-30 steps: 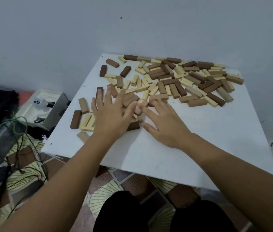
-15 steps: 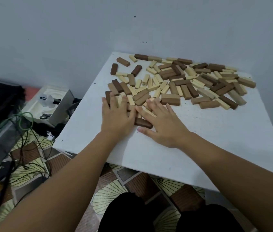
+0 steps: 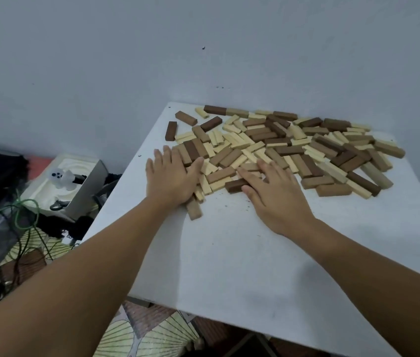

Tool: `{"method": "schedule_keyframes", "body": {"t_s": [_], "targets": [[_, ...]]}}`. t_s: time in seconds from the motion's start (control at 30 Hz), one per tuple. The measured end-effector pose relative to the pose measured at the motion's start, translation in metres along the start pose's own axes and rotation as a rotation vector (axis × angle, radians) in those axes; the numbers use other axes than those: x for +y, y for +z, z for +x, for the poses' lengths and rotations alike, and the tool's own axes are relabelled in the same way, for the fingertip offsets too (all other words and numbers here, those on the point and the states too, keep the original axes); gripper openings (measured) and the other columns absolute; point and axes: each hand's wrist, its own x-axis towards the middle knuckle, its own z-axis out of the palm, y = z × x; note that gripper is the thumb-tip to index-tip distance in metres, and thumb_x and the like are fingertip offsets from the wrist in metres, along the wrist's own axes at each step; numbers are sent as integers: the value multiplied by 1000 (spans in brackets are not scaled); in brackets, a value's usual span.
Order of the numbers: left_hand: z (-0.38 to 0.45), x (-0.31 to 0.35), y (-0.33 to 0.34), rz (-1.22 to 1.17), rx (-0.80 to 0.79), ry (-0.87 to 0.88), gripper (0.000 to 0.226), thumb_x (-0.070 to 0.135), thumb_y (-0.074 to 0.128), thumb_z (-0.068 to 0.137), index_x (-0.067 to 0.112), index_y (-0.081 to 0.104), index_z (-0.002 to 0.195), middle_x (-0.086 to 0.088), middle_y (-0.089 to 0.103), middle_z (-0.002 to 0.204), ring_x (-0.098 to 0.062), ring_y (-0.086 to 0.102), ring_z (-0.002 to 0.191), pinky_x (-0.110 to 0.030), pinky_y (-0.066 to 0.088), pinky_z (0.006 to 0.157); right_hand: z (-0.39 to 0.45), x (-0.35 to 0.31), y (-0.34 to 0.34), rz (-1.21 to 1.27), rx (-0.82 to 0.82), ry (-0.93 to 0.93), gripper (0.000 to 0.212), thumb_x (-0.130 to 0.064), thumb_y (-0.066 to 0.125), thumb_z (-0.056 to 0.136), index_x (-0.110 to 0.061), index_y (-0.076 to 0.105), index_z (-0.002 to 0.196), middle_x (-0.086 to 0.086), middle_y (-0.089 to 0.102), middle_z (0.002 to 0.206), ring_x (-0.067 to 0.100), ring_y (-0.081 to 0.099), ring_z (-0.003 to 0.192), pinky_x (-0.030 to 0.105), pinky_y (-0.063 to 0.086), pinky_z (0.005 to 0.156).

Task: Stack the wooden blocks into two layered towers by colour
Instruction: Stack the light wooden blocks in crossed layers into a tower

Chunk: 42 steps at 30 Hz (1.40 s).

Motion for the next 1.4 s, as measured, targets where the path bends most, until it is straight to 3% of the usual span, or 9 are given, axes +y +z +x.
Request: {"method": "schedule_keyframes", "body": {"t_s": [0.13, 0.27, 0.4, 0.5, 0.6, 0.77, 0.97, 1.2, 1.4], "targets": [[25, 3, -8, -280, 217, -131, 74, 69, 37, 101, 11, 47, 145, -16, 44, 151, -36, 35, 142, -50, 27, 117, 12, 15, -3, 24, 69, -44, 47, -51, 33, 108, -43, 37, 154, 3, 31, 166, 27, 17, 157, 49, 19, 125], [71, 7, -8, -183, 91, -208, 87, 75, 24, 98, 15, 28, 160, -14, 28, 167, -36, 18, 155, -55, 14, 125, 23, 27, -8, 15, -24, -117, 56, -61, 21, 105, -48, 25, 159, 1, 21, 170, 25, 8, 159, 47, 15, 126], [90, 34, 3, -89, -152, 11, 83, 80, 13, 96, 33, 22, 164, -4, 11, 173, -32, -2, 160, -56, -5, 125, 35, 42, -14, 0, -116, -195, 68, -76, 11, 96, -52, 18, 159, -2, 21, 170, 21, 9, 158, 47, 13, 126], [83, 36, -5, -309, -94, 39, 82, 79, 25, 96, 28, 35, 160, -5, 31, 167, -29, 20, 157, -55, 10, 127, 38, 46, -13, -9, -87, -233, 62, -72, 20, 100, -46, 31, 156, -1, 38, 156, 26, 24, 152, 48, 26, 122], [54, 21, -22, -615, -157, 56, 86, 86, 48, 87, 43, 29, 159, 3, 18, 170, -20, 14, 157, -53, 16, 127, 38, 45, -15, -9, -55, -234, 56, -64, 32, 102, -40, 40, 152, 1, 44, 140, 27, 34, 142, 47, 38, 114], [8, 14, -8, -227, -238, 329, 89, 95, 62, 61, 69, 34, 143, 0, 13, 169, -22, 0, 159, -54, 6, 127, 40, 41, -23, -7, 49, -259, 55, -56, 52, 99, -34, 46, 149, 2, 40, 114, 15, 38, 100, 27, 37, 81], [10, 36, 12, -99, 148, 487, 44, 66, 63, 86, 30, 69, 108, 7, 58, 116, -26, 41, 132, -38, 13, 111, 50, 37, -24, 23, 23, -245, 39, -40, 58, 100, -33, 55, 138, 1, 42, 113, 15, 45, 98, 19, 29, 58], [3, 54, 10, 87, 371, 678, 29, 30, 61, 100, 15, 69, 77, 1, 57, 68, -28, 53, 65, -42, 43, 77, 59, 39, -30, 228, 14, -121, 42, -37, 69, 89, -34, 59, 130, -8, 51, 110, 14, 49, 107, 32, 45, 80], [27, 105, -18, -430, 252, 228, 27, 37, 57, 104, 17, 74, 100, 6, 69, 88, -8, 62, 78, -25, 47, 67, 98, 56, -48, 486, 160, 67, 42, -36, 74, 89, -24, 63, 128, 2, 59, 118, 18, 62, 102, 14, 43, 77]]}}
